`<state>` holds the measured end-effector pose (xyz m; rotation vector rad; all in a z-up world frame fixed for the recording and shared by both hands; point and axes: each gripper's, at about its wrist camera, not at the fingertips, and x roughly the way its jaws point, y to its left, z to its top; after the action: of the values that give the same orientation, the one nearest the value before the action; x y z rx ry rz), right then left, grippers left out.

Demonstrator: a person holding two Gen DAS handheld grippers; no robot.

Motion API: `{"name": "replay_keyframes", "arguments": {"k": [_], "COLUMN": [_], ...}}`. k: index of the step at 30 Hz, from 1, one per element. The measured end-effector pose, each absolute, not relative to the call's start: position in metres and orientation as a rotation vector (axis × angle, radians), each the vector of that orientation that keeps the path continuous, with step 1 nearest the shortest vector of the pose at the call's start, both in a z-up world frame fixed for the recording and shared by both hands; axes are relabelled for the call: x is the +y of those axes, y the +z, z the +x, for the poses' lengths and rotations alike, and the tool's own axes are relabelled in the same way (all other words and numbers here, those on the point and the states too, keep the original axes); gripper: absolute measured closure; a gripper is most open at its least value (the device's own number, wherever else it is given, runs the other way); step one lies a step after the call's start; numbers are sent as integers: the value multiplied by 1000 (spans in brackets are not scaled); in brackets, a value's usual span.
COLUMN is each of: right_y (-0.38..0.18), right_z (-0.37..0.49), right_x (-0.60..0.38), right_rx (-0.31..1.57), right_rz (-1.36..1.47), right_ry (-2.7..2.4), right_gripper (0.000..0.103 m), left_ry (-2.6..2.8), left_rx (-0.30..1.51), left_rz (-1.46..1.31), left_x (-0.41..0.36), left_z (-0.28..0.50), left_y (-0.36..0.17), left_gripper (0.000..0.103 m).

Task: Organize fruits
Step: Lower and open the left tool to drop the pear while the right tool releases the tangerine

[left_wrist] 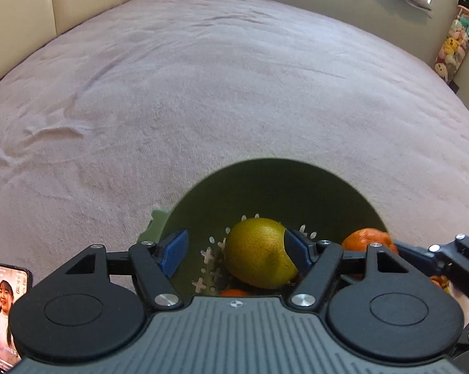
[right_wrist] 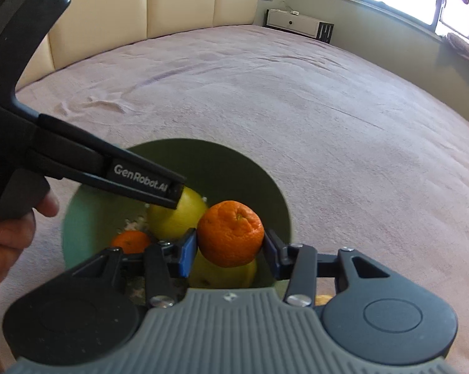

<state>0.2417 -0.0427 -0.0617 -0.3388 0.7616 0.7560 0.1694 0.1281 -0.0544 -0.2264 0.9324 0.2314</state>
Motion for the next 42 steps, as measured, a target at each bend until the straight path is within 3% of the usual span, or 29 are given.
{"name": "replay_keyframes", "arguments": {"k": [17, 31, 34, 42], "right_y": [-81, -84, -83, -68], "right_z": [244, 241, 241, 237], "right_x": [-28, -23, -25, -37], "right_rx": [1143, 1135, 1132, 1080], "right_rz": [-103, -172, -163, -135], "right_ry": [846, 815, 816, 801], "right_gripper": [60, 58, 52, 51], "left_ry": [322, 314, 314, 300], "left_rx": [925, 928, 926, 895], "left_rz": [-291, -242, -238, -225], "left_x": [141, 132, 131, 122], "left_z": [143, 139, 138, 131], "left_y": [-41, -40, -38, -24], "left_gripper": [22, 22, 22, 22]}}
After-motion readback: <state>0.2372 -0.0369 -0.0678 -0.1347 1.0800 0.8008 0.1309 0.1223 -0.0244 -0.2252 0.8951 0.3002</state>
